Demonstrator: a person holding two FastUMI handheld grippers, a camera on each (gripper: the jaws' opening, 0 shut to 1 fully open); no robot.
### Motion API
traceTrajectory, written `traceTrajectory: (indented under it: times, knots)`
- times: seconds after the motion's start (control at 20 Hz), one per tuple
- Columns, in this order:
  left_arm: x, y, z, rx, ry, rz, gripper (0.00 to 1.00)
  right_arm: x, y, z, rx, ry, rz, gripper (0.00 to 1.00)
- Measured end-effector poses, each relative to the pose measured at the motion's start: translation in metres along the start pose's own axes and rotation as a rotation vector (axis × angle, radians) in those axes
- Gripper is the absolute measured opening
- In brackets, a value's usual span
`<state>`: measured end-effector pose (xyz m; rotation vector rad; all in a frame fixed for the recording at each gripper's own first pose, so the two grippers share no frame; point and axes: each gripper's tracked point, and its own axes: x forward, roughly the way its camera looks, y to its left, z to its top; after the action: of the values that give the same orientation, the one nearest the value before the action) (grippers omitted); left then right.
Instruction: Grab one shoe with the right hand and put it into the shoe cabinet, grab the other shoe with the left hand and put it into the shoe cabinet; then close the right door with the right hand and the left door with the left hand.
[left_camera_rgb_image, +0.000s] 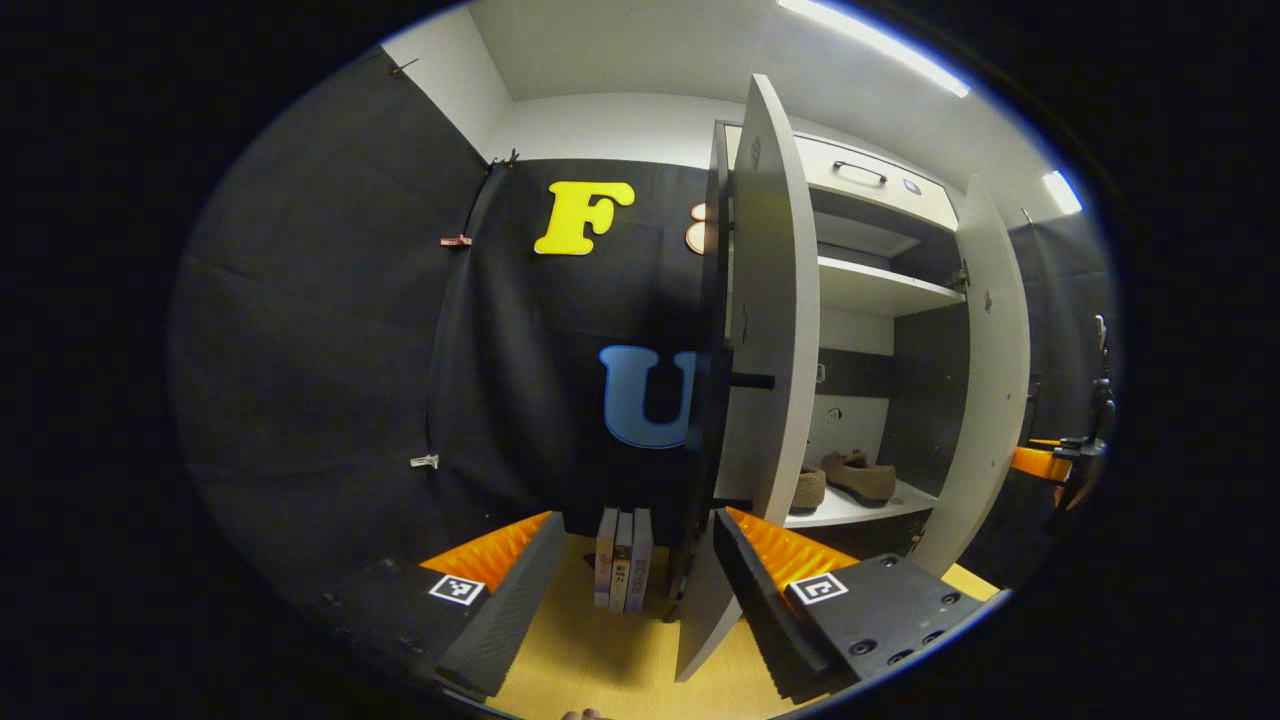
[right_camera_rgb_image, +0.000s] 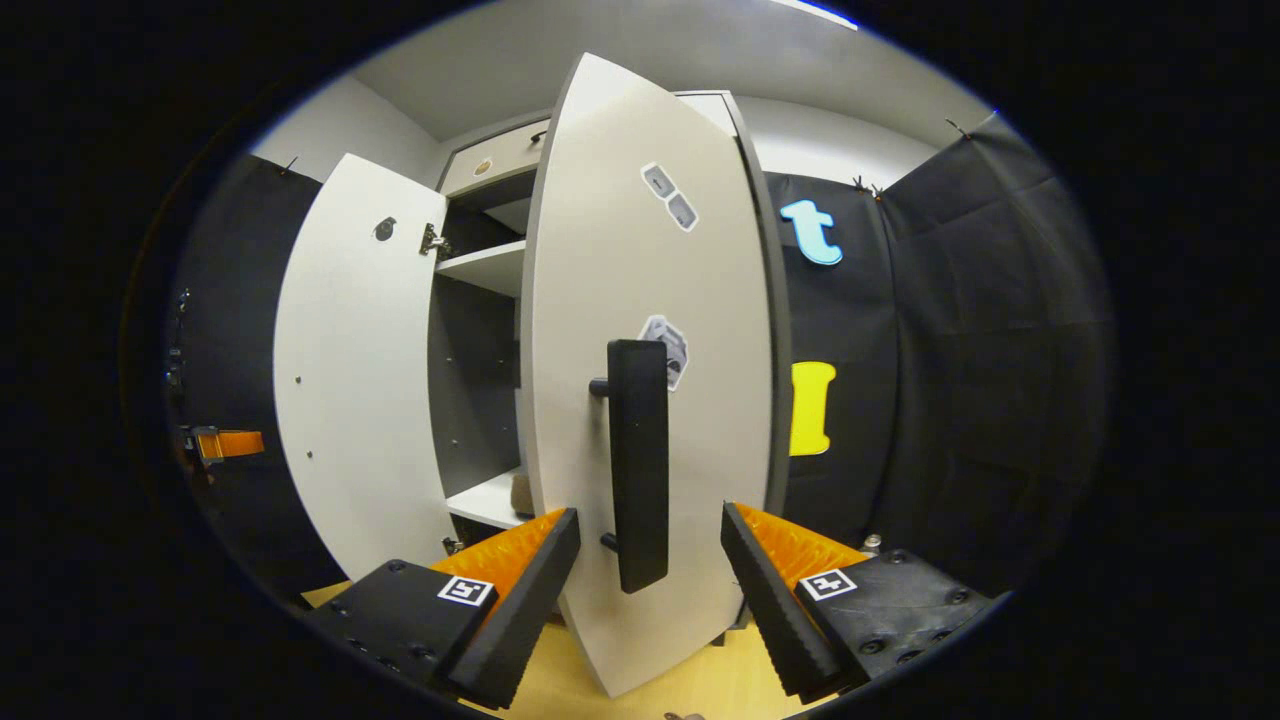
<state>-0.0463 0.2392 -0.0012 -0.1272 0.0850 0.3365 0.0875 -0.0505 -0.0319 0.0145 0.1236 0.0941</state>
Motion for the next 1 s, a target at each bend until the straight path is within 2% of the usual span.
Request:
traceTrajectory:
  times: [0.2,0.35,0.4,0.5,0.7,1.0]
  knots:
    - [0.011,-0.010,0.010,0.007,-0.019,-0.050,0.95,0.004,0.021,0.003,-0.035,-0.011,0.029,0.97]
    - [0.023,-0.012,0.009,0.041,-0.014,-0.062,0.95,-0.001,0.016,0.003,-0.039,-0.011,0.008,0.98]
    - [0.026,-0.015,0.009,0.037,-0.013,-0.079,0.92,-0.003,0.013,0.002,-0.033,-0.007,-0.003,0.98]
    - [0.031,-0.026,0.008,0.011,-0.011,-0.125,0.95,-0.007,0.005,-0.001,-0.017,0.001,-0.027,0.98]
    - [0.035,-0.029,0.006,0.016,-0.009,-0.121,0.95,-0.015,-0.006,-0.006,-0.005,0.014,-0.042,0.98]
    - [0.029,-0.059,0.004,0.059,-0.017,-0.127,0.93,-0.014,-0.012,-0.008,0.004,0.021,-0.029,0.98]
